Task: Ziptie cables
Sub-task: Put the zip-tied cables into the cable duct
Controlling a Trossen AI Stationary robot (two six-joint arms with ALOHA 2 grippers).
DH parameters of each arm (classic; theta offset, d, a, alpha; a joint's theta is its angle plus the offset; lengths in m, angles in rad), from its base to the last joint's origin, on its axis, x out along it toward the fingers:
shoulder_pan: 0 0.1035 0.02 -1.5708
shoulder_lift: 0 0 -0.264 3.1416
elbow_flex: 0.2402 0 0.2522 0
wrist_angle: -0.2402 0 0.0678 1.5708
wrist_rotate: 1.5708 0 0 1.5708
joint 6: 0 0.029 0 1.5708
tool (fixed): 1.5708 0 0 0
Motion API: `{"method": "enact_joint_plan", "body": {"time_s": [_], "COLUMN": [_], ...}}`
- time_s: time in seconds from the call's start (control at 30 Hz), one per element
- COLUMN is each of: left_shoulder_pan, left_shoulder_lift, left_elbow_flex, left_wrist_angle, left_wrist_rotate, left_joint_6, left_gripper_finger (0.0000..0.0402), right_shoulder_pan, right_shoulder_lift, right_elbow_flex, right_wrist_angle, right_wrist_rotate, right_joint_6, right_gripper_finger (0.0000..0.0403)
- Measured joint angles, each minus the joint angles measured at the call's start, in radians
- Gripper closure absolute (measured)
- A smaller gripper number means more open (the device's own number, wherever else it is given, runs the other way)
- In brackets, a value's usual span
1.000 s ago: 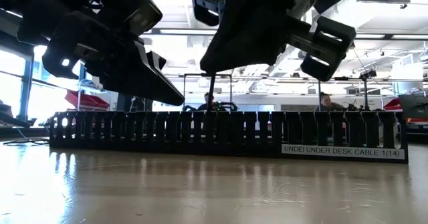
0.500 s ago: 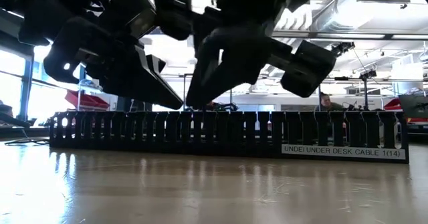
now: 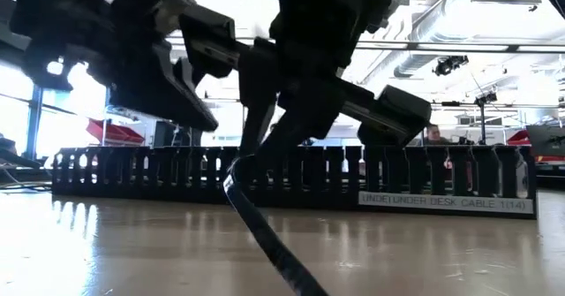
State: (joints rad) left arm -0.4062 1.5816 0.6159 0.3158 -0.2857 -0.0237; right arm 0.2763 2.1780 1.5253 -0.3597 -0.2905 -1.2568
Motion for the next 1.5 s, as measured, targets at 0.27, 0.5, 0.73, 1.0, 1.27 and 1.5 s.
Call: {"method": "enact_joint_plan", "body": {"time_s": [0.27,0.5,0.73,1.0,1.27,1.5], "left_shoulder_pan": [0.000,0.000,0.009,0.024,0.009,-0.035], "left_shoulder_lift": [-0.040,0.011,0.126,0.214,0.133,-0.050], "left_elbow_flex": [0.000,0.000,0.000,0.001,0.004,0.000], "left_wrist_angle": [-0.030,-0.020,0.203,0.346,0.131,-0.169], "left_wrist_rotate": [0.033,0.040,-0.011,-0.007,-0.105,-0.160], "left_joint_6": [-0.009,-0.017,0.046,0.107,0.099,0.046], "left_gripper_finger": [0.0387,0.0387,0.0387,0.0387,0.0387,0.0387], "right_shoulder_pan": [-0.005,-0.008,-0.021,-0.010,-0.002,-0.032], "right_shoulder_lift": [0.007,0.007,0.008,0.008,0.012,0.038], "right_elbow_flex": [0.000,-0.001,-0.002,-0.003,-0.003,-0.003], "right_wrist_angle": [0.003,0.014,0.028,-0.029,0.053,0.135], "right_wrist_rotate": [-0.010,-0.048,-0.106,-0.104,-0.115,-0.115], "right_joint_6": [0.046,0.030,0.095,0.150,0.246,0.274], "right_gripper_finger": [0.0403,0.0403,0.0403,0.0403,0.0403,0.0403]}}
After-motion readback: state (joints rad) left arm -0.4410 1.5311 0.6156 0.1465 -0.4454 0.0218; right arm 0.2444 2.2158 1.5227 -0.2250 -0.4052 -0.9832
